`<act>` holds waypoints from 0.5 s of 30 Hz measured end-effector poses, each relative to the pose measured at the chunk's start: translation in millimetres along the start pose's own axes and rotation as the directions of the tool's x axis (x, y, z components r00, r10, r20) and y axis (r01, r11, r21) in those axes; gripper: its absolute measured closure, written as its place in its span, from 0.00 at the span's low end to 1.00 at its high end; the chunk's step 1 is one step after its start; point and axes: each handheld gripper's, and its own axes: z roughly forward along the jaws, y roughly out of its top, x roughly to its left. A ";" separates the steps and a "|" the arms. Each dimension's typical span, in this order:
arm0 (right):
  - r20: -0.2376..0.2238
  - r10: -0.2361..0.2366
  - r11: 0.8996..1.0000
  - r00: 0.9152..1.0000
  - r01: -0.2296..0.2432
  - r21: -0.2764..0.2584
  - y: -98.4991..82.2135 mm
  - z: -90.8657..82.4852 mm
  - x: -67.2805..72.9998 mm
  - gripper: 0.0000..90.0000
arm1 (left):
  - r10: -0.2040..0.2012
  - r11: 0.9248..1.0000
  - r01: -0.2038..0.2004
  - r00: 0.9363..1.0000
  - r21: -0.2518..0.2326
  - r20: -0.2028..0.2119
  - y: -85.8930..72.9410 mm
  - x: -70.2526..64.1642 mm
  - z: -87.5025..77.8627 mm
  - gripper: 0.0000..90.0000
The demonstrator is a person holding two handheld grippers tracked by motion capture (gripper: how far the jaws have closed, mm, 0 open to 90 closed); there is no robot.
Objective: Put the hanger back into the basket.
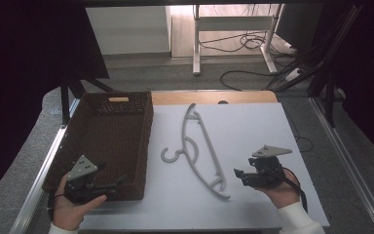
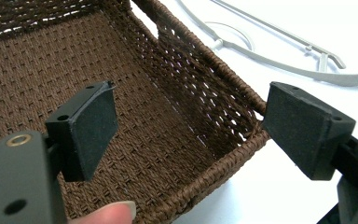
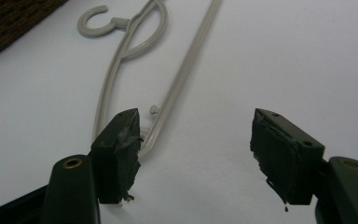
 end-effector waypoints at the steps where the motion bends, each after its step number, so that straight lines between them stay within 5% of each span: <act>1: 0.009 -0.001 1.000 1.000 0.000 0.013 3.9 5.8 0.6 0.39 | -0.001 1.000 0.001 1.000 0.002 0.002 -0.1 0.9 1.1 0.20; 6: 0.011 0.025 1.000 1.000 -0.025 0.017 16.0 18.7 1.4 0.43 | -0.005 1.000 0.005 1.000 0.002 0.001 -0.6 2.4 1.8 0.20; 15: -0.049 0.049 0.996 0.998 -0.045 0.081 59.5 66.6 0.2 0.49 | -0.010 1.000 0.010 1.000 0.003 0.001 -1.9 4.3 2.0 0.20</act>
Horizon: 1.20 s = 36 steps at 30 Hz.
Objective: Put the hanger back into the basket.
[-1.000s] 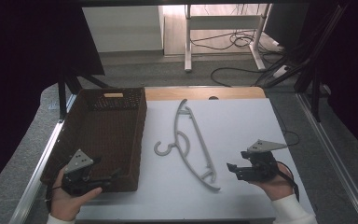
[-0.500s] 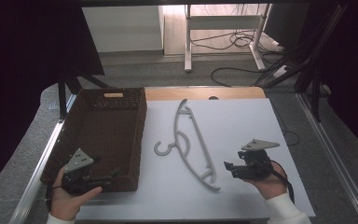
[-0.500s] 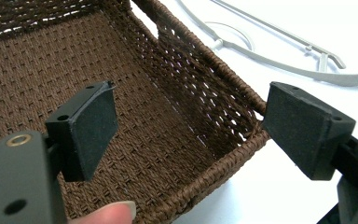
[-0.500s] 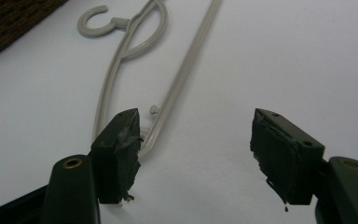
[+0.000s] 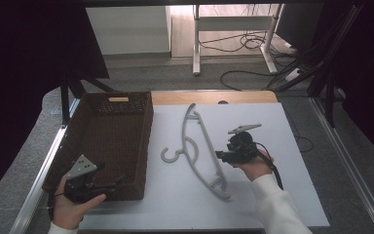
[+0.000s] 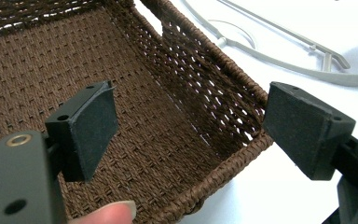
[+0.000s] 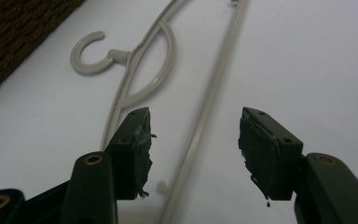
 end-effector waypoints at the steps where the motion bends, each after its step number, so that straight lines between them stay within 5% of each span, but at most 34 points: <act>1: -0.007 0.002 1.000 1.000 -0.002 0.011 4.8 5.4 -0.8 0.49 | 0.000 1.000 0.000 1.000 0.000 -0.001 -0.1 0.0 0.0 0.20; 16: -0.018 0.000 0.991 1.000 0.002 0.136 58.1 79.8 4.2 0.55 | -0.010 1.000 0.010 1.000 0.000 -0.006 -2.9 1.6 -0.6 0.20; 28: -0.002 -0.029 0.972 1.000 0.029 0.233 69.1 124.5 16.7 0.65 | -0.012 1.000 0.012 1.000 -0.008 0.012 -2.0 2.6 -1.3 0.20; 36: 0.007 -0.026 0.963 1.000 0.023 0.269 68.3 138.1 18.5 0.74 | -0.008 1.000 0.008 1.000 -0.001 0.011 -2.6 3.4 0.7 0.20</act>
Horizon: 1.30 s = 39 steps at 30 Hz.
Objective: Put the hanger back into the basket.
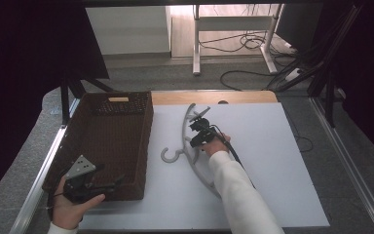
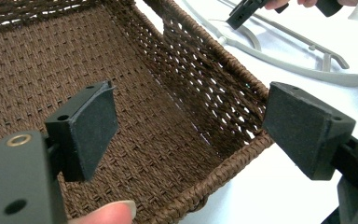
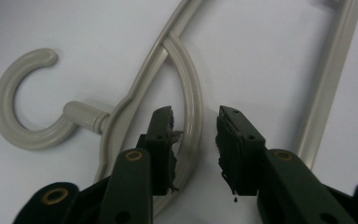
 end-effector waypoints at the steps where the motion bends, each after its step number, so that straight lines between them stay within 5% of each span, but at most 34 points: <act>1: 0.004 0.000 1.000 1.000 0.000 0.007 0.4 1.6 0.3 0.77 | 0.000 1.000 0.000 1.000 -0.001 0.000 0.0 0.1 0.0 0.20; 15: 0.006 0.035 0.999 0.999 -0.035 0.037 4.1 1.7 3.0 0.90 | 0.004 1.000 -0.004 1.000 0.001 0.008 -0.1 0.0 1.5 0.20; 32: -0.142 0.101 0.990 0.985 -0.113 -0.082 6.9 -41.8 -13.2 0.93 | 0.007 1.000 -0.007 1.000 0.013 0.008 -0.7 -0.5 4.8 0.20; 39: -0.243 0.090 0.982 0.966 -0.128 -0.142 7.3 -56.1 -16.0 0.95 | 0.003 1.000 -0.003 1.000 0.014 0.006 -1.5 0.6 5.3 0.20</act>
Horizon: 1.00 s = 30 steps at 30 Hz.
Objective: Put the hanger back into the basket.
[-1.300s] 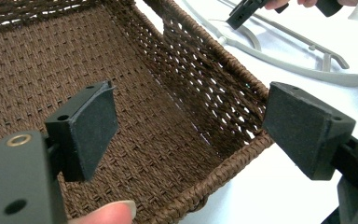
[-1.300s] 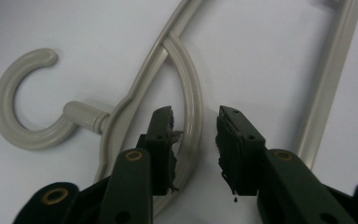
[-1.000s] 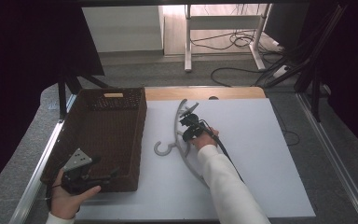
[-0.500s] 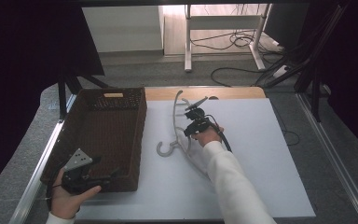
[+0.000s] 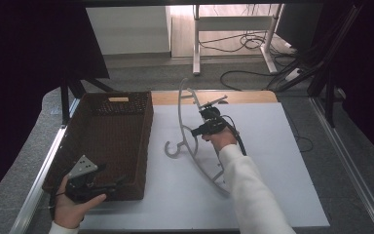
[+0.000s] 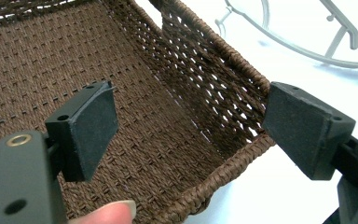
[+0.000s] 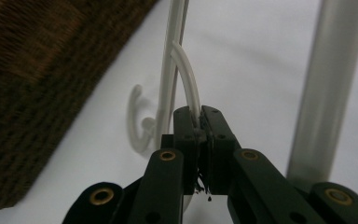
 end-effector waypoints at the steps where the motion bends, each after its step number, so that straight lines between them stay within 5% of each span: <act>1: -0.021 -0.008 1.000 1.000 0.008 -0.022 0.6 -4.8 0.8 0.96 | 0.001 1.000 -0.001 1.000 0.000 0.000 0.0 -0.1 -0.1 0.20; 8: -0.047 -0.038 0.998 0.998 0.035 -0.056 -0.4 -16.6 -0.4 0.96 | 0.000 1.000 0.000 1.000 0.003 -0.002 -0.2 0.1 0.5 0.20; 18: -0.169 0.002 0.987 0.986 -0.029 -0.156 -2.9 -45.1 -1.8 0.96 | 0.000 1.000 0.000 1.000 0.001 -0.003 -0.1 -0.7 0.6 0.20; 19: -0.215 0.019 0.982 0.977 -0.058 -0.181 -5.6 -50.1 -2.2 0.96 | 0.000 1.000 0.000 1.000 0.002 -0.005 0.0 -0.7 0.6 0.20; 26: -0.282 0.028 0.971 0.959 -0.093 -0.219 -12.7 -61.9 -2.5 0.96 | -0.001 1.000 0.001 1.000 0.003 -0.004 0.9 -2.4 1.9 0.20; 29: -0.338 0.033 0.961 0.940 -0.122 -0.247 -18.0 -67.5 -2.9 0.96 | 0.001 1.000 -0.001 1.000 0.002 -0.002 1.2 -3.7 2.2 0.20; 30: -0.338 0.033 0.961 0.940 -0.122 -0.247 -18.0 -67.5 -2.9 0.96 | 0.001 1.000 -0.001 1.000 0.002 -0.002 1.2 -3.7 2.2 0.20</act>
